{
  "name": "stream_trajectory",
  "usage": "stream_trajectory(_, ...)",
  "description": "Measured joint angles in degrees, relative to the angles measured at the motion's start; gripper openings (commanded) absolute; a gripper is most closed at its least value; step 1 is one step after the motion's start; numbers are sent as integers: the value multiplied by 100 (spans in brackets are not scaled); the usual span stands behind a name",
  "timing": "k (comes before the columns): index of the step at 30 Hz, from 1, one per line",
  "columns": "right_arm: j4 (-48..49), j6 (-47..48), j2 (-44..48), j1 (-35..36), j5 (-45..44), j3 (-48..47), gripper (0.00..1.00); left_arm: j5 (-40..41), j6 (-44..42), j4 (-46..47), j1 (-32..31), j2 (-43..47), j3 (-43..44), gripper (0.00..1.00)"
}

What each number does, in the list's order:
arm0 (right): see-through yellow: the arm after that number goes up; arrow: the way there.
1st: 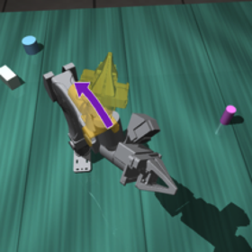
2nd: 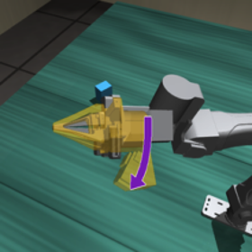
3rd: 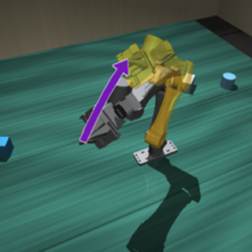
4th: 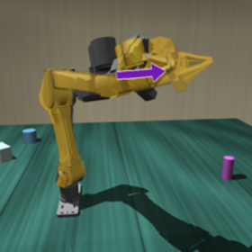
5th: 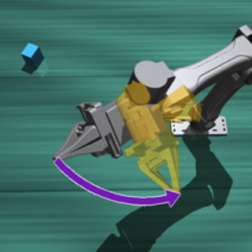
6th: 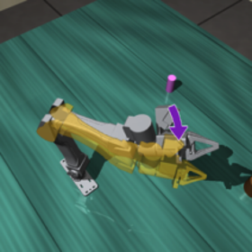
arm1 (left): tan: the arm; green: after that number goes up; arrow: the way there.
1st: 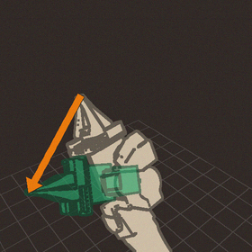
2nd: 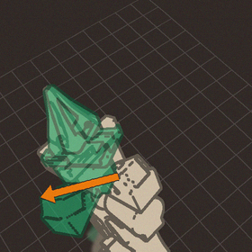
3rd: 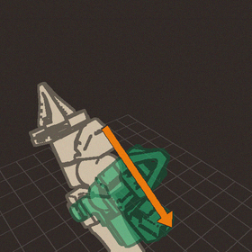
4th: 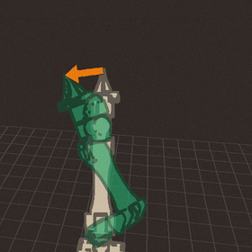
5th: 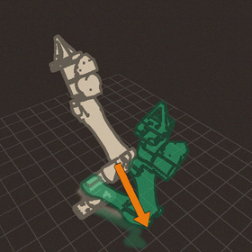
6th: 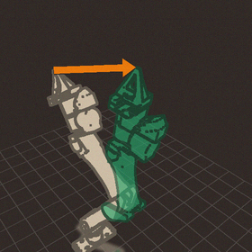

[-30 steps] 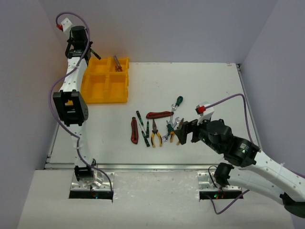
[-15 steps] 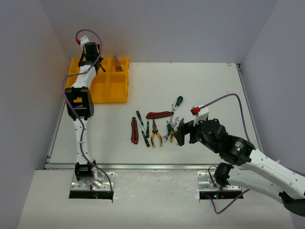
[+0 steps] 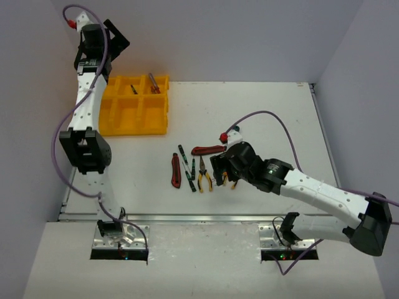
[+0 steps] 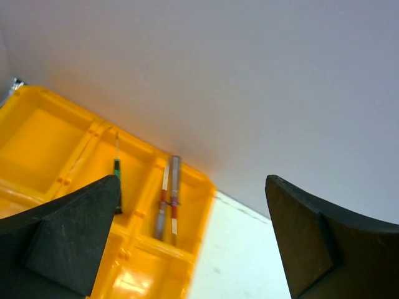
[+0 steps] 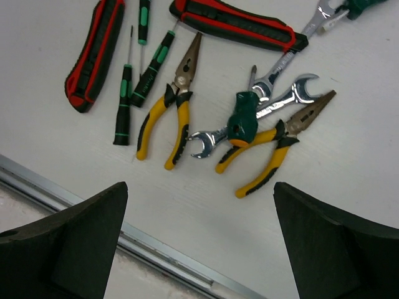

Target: Sort the tools into containers

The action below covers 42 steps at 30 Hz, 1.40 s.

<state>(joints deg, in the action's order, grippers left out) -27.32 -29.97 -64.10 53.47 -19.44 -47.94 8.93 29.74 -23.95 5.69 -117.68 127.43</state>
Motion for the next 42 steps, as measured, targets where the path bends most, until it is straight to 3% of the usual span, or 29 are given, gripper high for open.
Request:
stream_trajectory(3,70,55,-1009,-63,304,-786,73,-500,297,353,0,2168,-1417,100)
stream_trajectory(5,243,112,-1710,-88,494,-1358,52,-847,513,738,0,3832,-2723,100)
stream_trajectory(9,325,258,-2914,-123,741,-2391,27,-1293,763,1157,-10,6736,-5005,100)
stream_trajectory(11,282,326,-3590,-132,830,-3008,23,-1376,742,1090,-11,7805,-5790,100)
stream_trajectory(13,286,361,-4056,-147,867,-3373,25,-1418,536,854,-42,8320,-6296,100)
stream_trajectory(23,42,584,-5812,-257,675,-4570,37,-1235,-597,-761,-391,8998,-8105,100)
stream_trajectory(29,-81,616,-6285,-424,704,-4984,37,-1091,-721,-917,-466,9185,-8266,100)
stream_trajectory(38,-187,620,-6685,-459,716,-5143,28,-1067,-744,-888,-658,9181,-8266,100)
stream_trajectory(40,-179,602,-6780,-465,744,-5213,23,-1065,-742,-886,-676,9181,-8266,100)
stream_trajectory(42,-154,597,-6808,-468,751,-5273,8,-1067,-742,-884,-680,9181,-8266,100)
